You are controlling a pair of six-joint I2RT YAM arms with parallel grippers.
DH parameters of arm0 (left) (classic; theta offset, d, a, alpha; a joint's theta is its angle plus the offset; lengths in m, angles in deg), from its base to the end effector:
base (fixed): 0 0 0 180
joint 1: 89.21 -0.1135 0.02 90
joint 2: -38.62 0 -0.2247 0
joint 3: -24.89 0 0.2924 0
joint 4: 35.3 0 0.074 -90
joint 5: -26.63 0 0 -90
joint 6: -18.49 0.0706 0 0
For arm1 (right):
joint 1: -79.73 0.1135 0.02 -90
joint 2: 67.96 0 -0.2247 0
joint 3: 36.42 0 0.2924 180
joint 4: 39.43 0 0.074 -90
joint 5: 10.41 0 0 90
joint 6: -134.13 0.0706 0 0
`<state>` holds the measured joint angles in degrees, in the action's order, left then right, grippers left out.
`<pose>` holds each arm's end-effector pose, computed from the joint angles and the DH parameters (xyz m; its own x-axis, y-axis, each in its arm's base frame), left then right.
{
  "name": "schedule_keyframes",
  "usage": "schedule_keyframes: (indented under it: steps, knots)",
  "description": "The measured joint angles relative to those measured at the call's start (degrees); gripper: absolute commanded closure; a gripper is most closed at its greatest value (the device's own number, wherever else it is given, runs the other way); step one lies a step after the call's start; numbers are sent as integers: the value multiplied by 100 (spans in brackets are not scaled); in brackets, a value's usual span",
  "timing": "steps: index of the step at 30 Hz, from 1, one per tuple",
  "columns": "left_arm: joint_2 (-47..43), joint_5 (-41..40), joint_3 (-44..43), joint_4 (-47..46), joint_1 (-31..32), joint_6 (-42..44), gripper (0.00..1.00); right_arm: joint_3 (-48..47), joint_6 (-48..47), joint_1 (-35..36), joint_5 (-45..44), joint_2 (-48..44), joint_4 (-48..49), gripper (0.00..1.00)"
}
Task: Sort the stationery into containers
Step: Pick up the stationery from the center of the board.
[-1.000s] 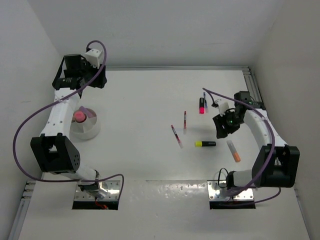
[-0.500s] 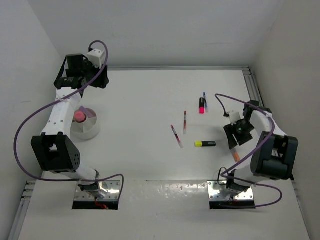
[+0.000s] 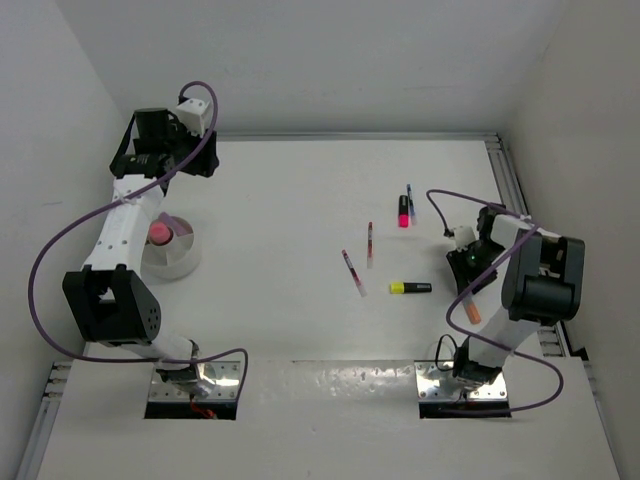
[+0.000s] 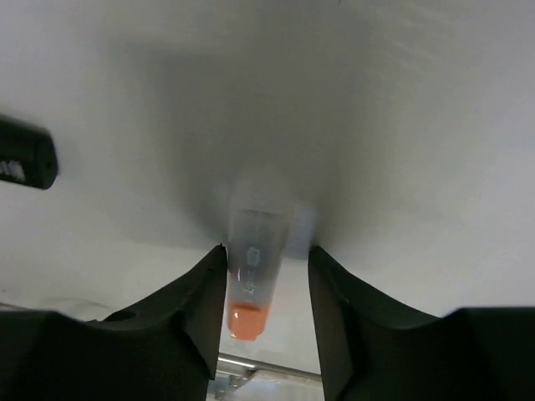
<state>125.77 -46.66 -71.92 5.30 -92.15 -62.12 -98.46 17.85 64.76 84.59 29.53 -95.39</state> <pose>0.4190 0.0012 0.3142 -0.4744 0.1321 -0.8703 0.2783 0.9605 -0.0059 0.2759 -0.0674 0.0224 -0.9808 -0.1943 -0.0165 -0.1950 0.9768 0.0890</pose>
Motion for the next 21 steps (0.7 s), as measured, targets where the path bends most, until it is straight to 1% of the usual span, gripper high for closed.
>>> schedule_keyframes:
  steps: [1, 3, 5, 6, 7, 8, 9, 10, 11, 12, 13, 17, 20, 21]
  knots:
    - [0, -4, 9, -9, 2, 0, 42, 7, 28, 31, -76, 11, 81, 61]
    - [-2, -20, 44, -20, 2, -28, 42, 31, 59, 131, -225, 7, 229, 63]
    - [-2, -24, 98, -20, 2, -87, 42, 61, 90, 247, -380, -2, 299, 68]
    - [-2, -22, 131, -22, 2, -111, 42, 70, 111, 291, -433, -7, 321, 72]
    - [-2, -20, 153, -20, 2, -131, 42, 72, 129, 328, -466, -7, 341, 79]
    - [-2, -13, 166, -17, 2, -153, 42, 72, 142, 361, -481, -7, 348, 82]
    - [-2, 0, 173, -20, 2, -179, 42, 66, 212, 398, -481, -11, 334, 89]
    - [-2, 35, 173, -24, 0, -201, 42, 59, 225, 407, -472, -11, 328, 89]
    - [-2, 76, 177, -48, 0, -214, 42, 22, 278, 424, -426, -11, 278, 95]
    - [-4, 136, 192, -107, 0, -219, 42, -48, 332, 435, -354, -11, 192, 98]
    - [-7, 195, 212, -157, 0, -219, 42, -157, 387, 444, -289, -15, 92, 100]
    - [-122, 531, 450, -444, -4, -214, 41, -1091, 734, 463, 166, -57, -417, 100]
    - [-219, 931, 555, -664, -15, -262, 34, -2052, 1097, 463, 723, -103, -756, 100]
    - [-247, 1095, 584, -785, -17, -341, 29, -2393, 1252, 466, 966, -109, -859, 100]
